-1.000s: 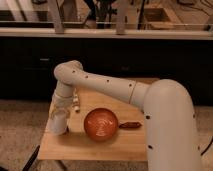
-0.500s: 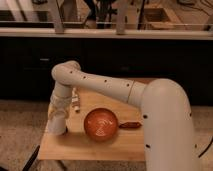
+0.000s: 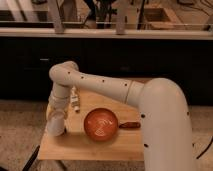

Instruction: Place the ceramic cup over the eraser

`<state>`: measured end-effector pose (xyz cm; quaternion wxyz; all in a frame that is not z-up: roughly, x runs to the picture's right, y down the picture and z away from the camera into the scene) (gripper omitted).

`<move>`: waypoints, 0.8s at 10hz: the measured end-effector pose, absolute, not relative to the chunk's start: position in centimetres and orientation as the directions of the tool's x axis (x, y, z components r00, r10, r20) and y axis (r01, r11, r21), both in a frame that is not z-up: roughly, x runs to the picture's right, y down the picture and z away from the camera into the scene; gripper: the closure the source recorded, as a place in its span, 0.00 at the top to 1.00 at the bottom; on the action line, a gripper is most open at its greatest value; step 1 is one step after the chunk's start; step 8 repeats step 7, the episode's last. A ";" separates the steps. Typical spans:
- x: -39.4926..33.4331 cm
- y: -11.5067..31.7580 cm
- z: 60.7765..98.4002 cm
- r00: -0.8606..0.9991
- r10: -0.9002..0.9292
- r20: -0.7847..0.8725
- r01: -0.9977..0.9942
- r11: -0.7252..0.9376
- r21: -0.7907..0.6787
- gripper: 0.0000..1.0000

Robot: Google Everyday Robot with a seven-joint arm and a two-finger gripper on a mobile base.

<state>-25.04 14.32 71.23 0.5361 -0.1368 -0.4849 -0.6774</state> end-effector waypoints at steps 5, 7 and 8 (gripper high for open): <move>-25.5 14.6 71.1 -0.413 -0.588 0.695 0.852 0.020 0.523 0.80; -26.0 14.9 71.0 -0.426 -0.584 0.691 0.848 0.009 0.531 0.80; -26.0 14.9 71.0 -0.426 -0.584 0.691 0.848 0.009 0.531 0.80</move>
